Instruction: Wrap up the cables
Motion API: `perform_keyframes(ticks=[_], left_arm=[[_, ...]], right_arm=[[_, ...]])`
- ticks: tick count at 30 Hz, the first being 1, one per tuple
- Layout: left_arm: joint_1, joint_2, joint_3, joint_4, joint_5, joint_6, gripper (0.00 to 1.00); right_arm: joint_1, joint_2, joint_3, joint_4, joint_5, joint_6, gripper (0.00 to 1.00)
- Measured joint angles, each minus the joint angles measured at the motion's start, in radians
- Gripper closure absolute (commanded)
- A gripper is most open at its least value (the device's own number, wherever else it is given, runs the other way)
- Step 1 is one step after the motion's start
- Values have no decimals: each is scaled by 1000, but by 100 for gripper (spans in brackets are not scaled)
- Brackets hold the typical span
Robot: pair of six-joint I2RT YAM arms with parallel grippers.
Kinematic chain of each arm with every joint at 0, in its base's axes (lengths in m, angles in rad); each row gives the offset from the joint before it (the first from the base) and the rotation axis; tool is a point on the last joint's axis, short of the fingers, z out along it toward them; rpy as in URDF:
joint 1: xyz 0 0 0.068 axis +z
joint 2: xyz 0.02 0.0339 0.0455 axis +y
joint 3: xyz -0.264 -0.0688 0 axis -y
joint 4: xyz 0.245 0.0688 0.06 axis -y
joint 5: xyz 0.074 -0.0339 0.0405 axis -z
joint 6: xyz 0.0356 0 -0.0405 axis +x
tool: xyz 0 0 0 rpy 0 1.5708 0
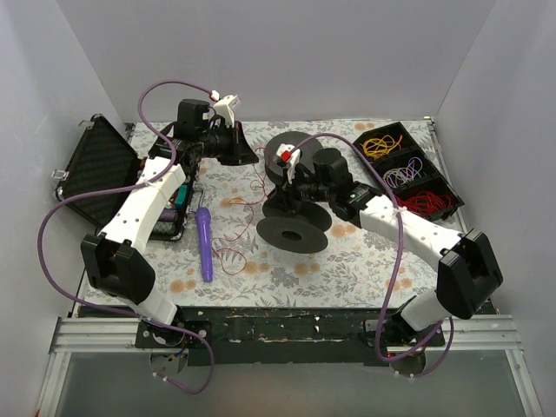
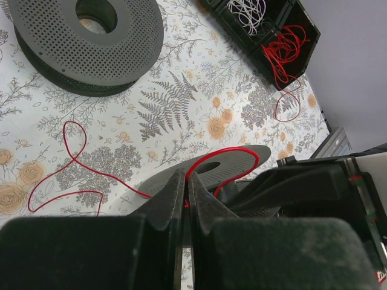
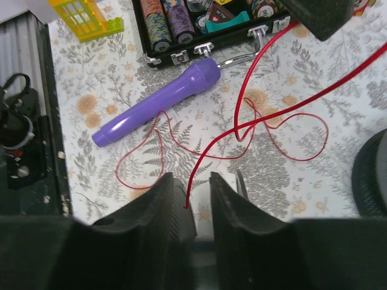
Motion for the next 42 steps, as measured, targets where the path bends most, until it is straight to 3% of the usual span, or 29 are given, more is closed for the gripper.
perform_keyframes(ticks=[2, 3, 6, 7, 11, 14, 20, 26, 34, 42], left_arm=[[0, 0, 0, 0, 0, 0, 100], [0, 0, 0, 0, 0, 0, 100], [0, -1, 0, 0, -2, 1, 100], [0, -1, 0, 0, -6, 5, 94], [0, -1, 0, -11, -47, 43, 42], [5, -2, -3, -34, -89, 88, 31], [43, -21, -6, -71, -176, 182, 27], [59, -47, 62, -110, -158, 336, 34], [57, -89, 35, -131, -45, 441, 19], [58, -91, -80, -80, 15, 507, 19]], right_arm=[[0, 9, 3, 0, -3, 17, 95], [0, 13, 8, 0, -3, 32, 99], [0, 13, 22, -6, 3, 42, 99], [0, 13, 30, -14, 11, 44, 99], [0, 4, 77, -117, 58, 15, 99], [0, 3, 159, -254, 87, -24, 99], [0, 18, 408, -539, 114, -125, 99], [0, 13, 444, -679, 103, -200, 99], [-21, 12, 523, -743, 126, -217, 99], [-64, 12, 590, -734, 115, -206, 99]])
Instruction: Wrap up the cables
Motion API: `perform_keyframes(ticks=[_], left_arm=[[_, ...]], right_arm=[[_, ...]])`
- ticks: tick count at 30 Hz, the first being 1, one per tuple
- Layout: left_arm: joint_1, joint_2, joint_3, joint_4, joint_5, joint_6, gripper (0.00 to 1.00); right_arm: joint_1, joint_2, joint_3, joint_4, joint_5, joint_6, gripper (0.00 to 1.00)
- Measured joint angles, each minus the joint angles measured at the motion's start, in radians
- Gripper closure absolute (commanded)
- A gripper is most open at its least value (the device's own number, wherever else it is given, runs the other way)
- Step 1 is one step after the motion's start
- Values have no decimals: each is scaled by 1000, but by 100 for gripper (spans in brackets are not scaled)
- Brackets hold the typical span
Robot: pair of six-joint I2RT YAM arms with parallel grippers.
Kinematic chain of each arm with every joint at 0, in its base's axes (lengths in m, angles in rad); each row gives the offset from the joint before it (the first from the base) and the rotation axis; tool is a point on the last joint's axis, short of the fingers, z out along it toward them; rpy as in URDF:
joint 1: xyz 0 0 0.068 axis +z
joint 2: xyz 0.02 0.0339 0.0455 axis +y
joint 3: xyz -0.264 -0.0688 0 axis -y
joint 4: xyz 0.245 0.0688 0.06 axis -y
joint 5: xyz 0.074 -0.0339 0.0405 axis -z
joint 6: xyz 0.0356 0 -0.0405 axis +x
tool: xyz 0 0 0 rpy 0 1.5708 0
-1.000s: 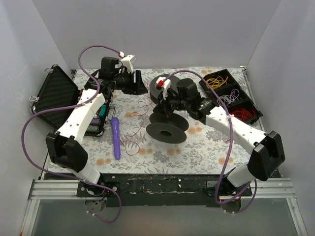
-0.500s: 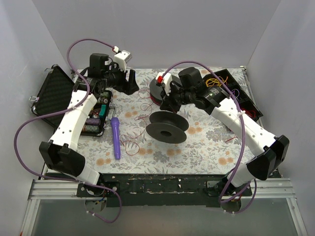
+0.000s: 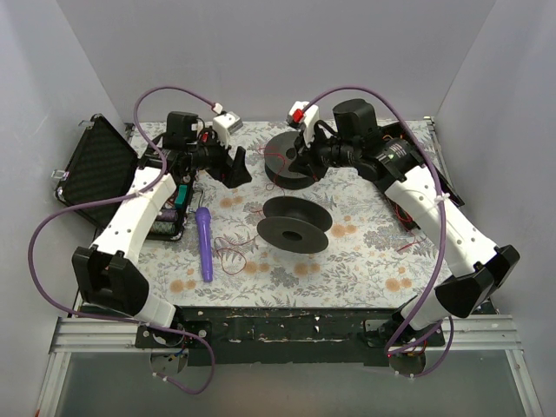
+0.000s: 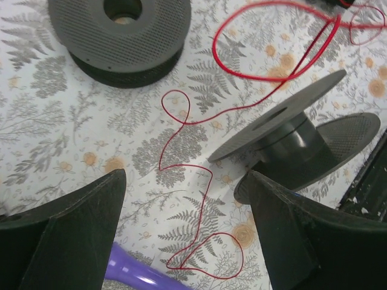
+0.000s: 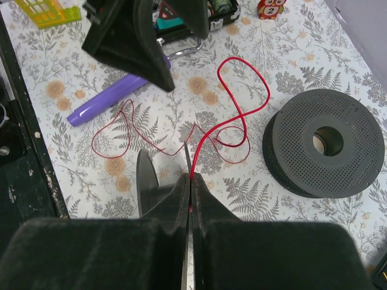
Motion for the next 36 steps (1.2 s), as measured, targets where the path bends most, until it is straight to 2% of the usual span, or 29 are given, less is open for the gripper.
perform_keyframes(ticks=[5, 10, 16, 19, 20, 21, 22, 23, 31, 36], left_arm=[[0, 0, -137, 114, 130, 12, 10], [-15, 3, -210, 267, 262, -4, 10], [-85, 21, -211, 449, 308, -69, 13], [-119, 38, -217, 533, 304, -116, 30], [-128, 43, -221, 554, 299, -130, 42], [-138, 49, -228, 578, 290, -149, 60], [-146, 59, -232, 599, 278, -168, 88], [-149, 66, -233, 611, 265, -187, 100], [-113, 80, -232, 584, 37, -185, 100], [64, 16, -270, 499, -65, -119, 100]], right_arm=[[-13, 0, 17, 29, -12, 28, 99], [-29, 0, 19, 61, -40, 58, 99], [-51, 0, 19, 103, -80, 97, 99], [-56, 0, 19, 118, -95, 113, 99], [-57, 0, 19, 122, -100, 117, 99], [-58, 0, 19, 126, -105, 121, 99], [-59, 0, 19, 128, -109, 125, 99], [-63, 0, 19, 130, -113, 127, 99], [-135, -26, -11, 131, -125, 145, 99], [-206, -115, -89, 106, -77, 135, 99]])
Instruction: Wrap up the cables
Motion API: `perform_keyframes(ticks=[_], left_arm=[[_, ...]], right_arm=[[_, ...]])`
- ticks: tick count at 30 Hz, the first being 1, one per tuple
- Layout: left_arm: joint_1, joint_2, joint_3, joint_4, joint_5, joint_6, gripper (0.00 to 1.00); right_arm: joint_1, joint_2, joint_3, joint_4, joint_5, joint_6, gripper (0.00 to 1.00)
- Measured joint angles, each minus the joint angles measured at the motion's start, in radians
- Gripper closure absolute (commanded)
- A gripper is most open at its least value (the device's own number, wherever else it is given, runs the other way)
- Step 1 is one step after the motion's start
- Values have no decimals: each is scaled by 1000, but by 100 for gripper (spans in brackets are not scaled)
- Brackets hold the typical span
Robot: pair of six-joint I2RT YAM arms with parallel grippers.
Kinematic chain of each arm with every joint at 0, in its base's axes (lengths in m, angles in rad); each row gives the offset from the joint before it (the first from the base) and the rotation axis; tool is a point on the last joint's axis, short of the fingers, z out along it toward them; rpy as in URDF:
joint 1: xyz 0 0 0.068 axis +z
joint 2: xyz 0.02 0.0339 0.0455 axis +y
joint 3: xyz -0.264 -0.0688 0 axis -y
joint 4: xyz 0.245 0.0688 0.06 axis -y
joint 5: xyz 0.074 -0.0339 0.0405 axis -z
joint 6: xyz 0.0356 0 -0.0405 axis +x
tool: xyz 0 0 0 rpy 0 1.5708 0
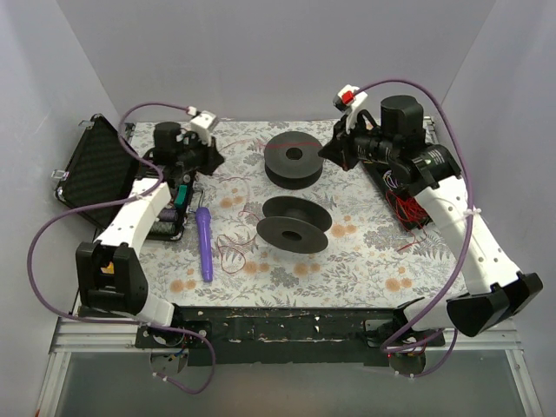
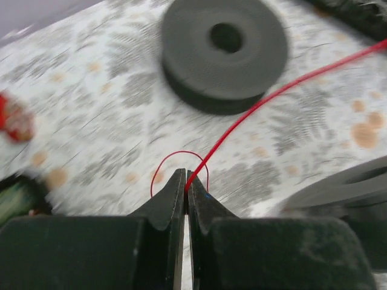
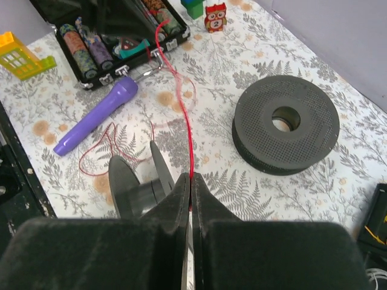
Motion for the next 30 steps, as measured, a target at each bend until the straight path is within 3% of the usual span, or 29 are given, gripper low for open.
perform_keyframes(ticks=[4, 13, 16, 17, 19, 21, 27, 30], left_arm=[[146, -78, -84, -74, -32, 80, 100], [232, -149, -188, -257, -44, 281, 100], [249, -149, -196, -347, -16, 358, 74], [259, -149, -196, -378, -13, 389, 60], [289, -148, -195, -438, -3, 444, 42], [314, -148, -183, -499, 11, 489, 29], [282, -140, -78, -592, 42, 573, 19], [187, -120, 6, -586, 27, 563, 13]], right_arm=[[9, -54, -61, -20, 0, -27, 99], [46, -35, -231, -62, -51, -65, 99], [54, -36, -293, -55, -70, -73, 99], [55, -36, -309, -67, -66, -77, 99], [56, -36, -328, -87, -52, -84, 99], [56, -36, -346, -88, -37, -93, 99], [60, -24, -363, -76, -31, -118, 99], [64, -11, -389, -56, -35, -122, 99]])
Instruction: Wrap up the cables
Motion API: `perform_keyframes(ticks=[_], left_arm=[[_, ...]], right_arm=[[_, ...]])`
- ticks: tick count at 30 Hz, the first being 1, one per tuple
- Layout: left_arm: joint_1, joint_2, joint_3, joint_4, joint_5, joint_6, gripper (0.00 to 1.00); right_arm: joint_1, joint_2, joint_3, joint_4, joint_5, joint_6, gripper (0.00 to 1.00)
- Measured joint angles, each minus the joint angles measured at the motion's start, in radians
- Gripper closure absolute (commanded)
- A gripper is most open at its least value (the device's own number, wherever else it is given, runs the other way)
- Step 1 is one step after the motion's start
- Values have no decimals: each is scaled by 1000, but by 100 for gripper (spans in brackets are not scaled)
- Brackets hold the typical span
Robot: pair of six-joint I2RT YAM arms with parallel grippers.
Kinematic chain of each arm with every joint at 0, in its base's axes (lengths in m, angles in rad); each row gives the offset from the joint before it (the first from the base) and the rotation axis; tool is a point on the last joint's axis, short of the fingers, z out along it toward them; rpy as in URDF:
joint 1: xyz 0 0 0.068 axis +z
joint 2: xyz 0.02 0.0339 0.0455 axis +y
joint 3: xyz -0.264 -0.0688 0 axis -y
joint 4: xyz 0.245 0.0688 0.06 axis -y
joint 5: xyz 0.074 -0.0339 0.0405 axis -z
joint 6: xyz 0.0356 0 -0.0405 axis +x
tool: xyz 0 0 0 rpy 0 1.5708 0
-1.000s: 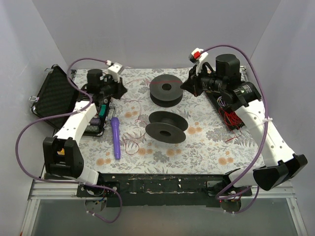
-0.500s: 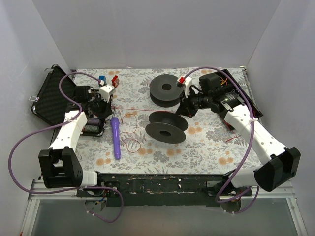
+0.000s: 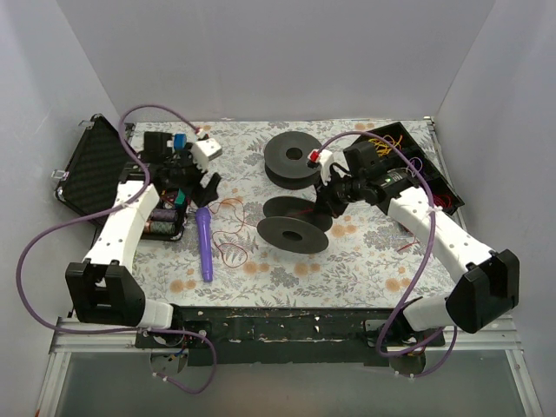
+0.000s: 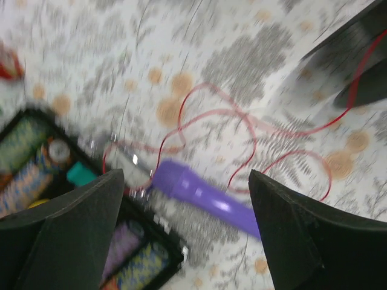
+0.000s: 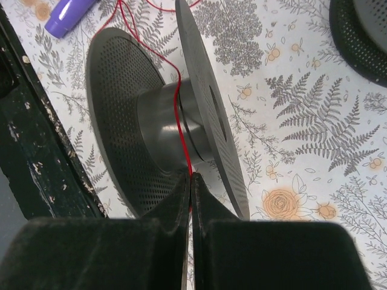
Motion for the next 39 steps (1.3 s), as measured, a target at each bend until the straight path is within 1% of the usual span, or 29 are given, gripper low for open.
perform_keyframes(ticks=[1, 3, 6, 10, 13, 16, 19, 21, 23, 24, 31, 36, 39], left_arm=[[-51, 6, 27, 14, -3, -13, 9], [-158, 24, 76, 55, 13, -51, 6], [-279, 77, 156, 133, 78, -129, 5], [-399, 176, 240, 242, 101, -176, 4], [-481, 239, 249, 286, 113, -176, 4], [-540, 308, 253, 299, 150, -174, 5], [-547, 344, 253, 288, 199, -172, 7], [-546, 347, 253, 274, 218, -173, 11], [-547, 341, 253, 270, 219, -172, 20], [-550, 339, 251, 271, 214, -172, 21], [-571, 323, 182, 269, 160, -172, 20], [-579, 322, 145, 283, 106, -199, 27], [-586, 322, 120, 302, 74, -218, 33]], right_arm=[[1, 7, -11, 7, 3, 1, 99], [2, 16, -39, 31, 9, 6, 99], [2, 18, -83, 76, 10, 27, 99], [2, 15, -136, 169, 8, 53, 99], [1, 9, -179, 236, 10, 63, 99], [-6, 6, -217, 291, 6, 77, 99], [-23, 5, -239, 338, -5, 90, 99], [-31, 6, -240, 365, -21, 100, 99], [-34, 6, -240, 391, -35, 109, 99], [-34, 7, -240, 402, -44, 114, 99], [-33, 27, -240, 468, -102, 164, 99], [-33, 42, -240, 497, -122, 194, 99], [-33, 42, -240, 506, -127, 205, 99]])
